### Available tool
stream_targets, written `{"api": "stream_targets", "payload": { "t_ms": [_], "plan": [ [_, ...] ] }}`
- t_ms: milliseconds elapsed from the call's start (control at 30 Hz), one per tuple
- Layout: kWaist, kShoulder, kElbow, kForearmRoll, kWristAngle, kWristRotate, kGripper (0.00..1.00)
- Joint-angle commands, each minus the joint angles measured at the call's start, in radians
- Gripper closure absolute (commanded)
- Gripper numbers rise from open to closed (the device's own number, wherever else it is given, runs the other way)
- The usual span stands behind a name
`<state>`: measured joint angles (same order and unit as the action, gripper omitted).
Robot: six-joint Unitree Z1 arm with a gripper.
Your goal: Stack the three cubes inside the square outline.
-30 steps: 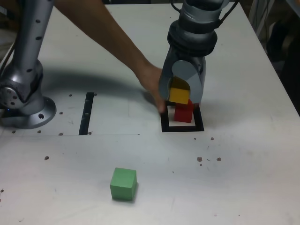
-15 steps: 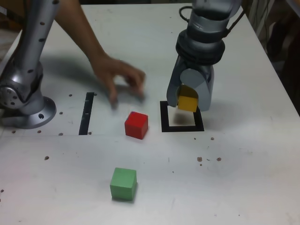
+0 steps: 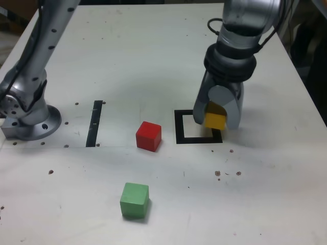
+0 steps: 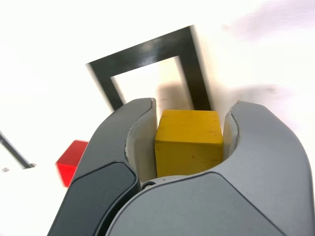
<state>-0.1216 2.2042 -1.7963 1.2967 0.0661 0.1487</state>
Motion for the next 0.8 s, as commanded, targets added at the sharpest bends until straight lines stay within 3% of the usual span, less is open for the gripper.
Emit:
{"api": "stream_targets", "payload": {
  "t_ms": [0,167,267,500,600,767],
  "plan": [
    [-0.002,0.004,-0.003,-0.009,0.005,0.004,0.85],
    [-0.002,0.007,-0.003,-0.016,0.011,0.008,0.81],
    [-0.001,0.012,-0.003,-0.015,0.012,0.013,0.72],
    [0.003,0.012,-0.011,-0.032,0.002,0.051,0.08],
    [0.003,0.009,-0.019,-0.039,0.005,0.061,0.02],
    [0.003,0.003,-0.03,-0.036,0.012,0.069,0.01]
  ]
}}
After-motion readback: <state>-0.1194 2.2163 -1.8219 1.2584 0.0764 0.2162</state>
